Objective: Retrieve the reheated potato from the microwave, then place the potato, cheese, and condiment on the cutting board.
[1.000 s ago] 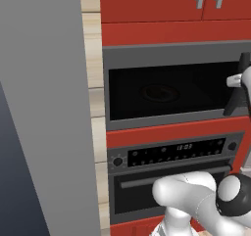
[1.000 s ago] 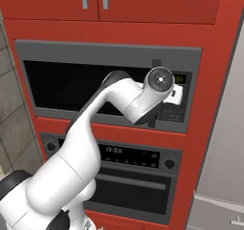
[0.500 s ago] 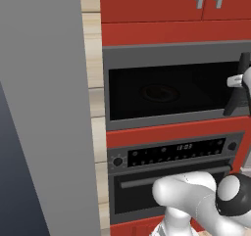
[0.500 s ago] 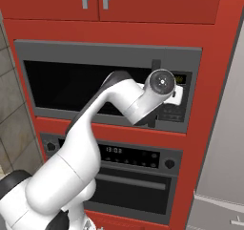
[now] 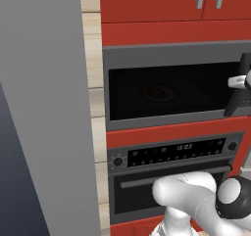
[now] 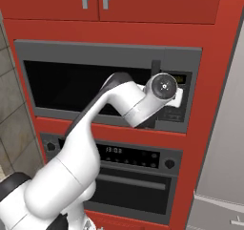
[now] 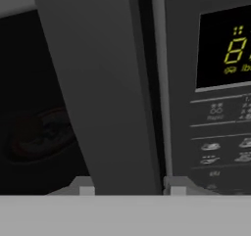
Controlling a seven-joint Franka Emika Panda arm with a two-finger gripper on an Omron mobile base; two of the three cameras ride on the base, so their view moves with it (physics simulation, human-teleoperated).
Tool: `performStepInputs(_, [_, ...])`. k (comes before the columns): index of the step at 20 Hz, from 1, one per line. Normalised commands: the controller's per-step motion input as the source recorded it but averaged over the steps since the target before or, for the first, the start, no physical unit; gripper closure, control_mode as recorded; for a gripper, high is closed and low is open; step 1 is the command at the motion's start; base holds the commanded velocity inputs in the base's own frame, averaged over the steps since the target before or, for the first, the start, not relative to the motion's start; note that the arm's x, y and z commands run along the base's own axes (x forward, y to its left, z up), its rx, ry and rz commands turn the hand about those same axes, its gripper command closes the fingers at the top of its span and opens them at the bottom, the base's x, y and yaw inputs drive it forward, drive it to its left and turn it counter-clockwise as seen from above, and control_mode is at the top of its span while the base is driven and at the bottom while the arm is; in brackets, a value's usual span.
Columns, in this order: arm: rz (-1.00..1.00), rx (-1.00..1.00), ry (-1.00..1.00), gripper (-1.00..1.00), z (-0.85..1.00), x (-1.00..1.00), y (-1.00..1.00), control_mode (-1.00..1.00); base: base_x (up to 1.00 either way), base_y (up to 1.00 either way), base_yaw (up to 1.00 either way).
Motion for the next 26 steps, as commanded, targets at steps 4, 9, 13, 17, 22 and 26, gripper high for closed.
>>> performStepInputs(4, [0.14,0.02,0.00,1.00,-0.06,-0.34,0.33,-1.00,0.00,0.00,0.00])
performStepInputs(9, [0.11,0.00,0.00,1.00,-0.01,-0.56,0.25,-1.00,0.00,0.00,0.00])
performStepInputs(13, [0.00,0.00,0.00,1.00,0.00,-0.61,0.26,-1.00,0.00,0.00,0.00])
performStepInputs(17, [0.00,0.00,0.00,1.00,0.00,-0.61,0.24,-1.00,0.00,0.00,0.00])
performStepInputs(22, [0.00,0.00,0.00,1.00,0.00,-0.62,0.24,-1.00,0.00,0.00,0.00])
performStepInputs(26, [0.00,0.00,0.00,1.00,0.00,-0.66,0.19,-1.00,0.00,0.00,0.00])
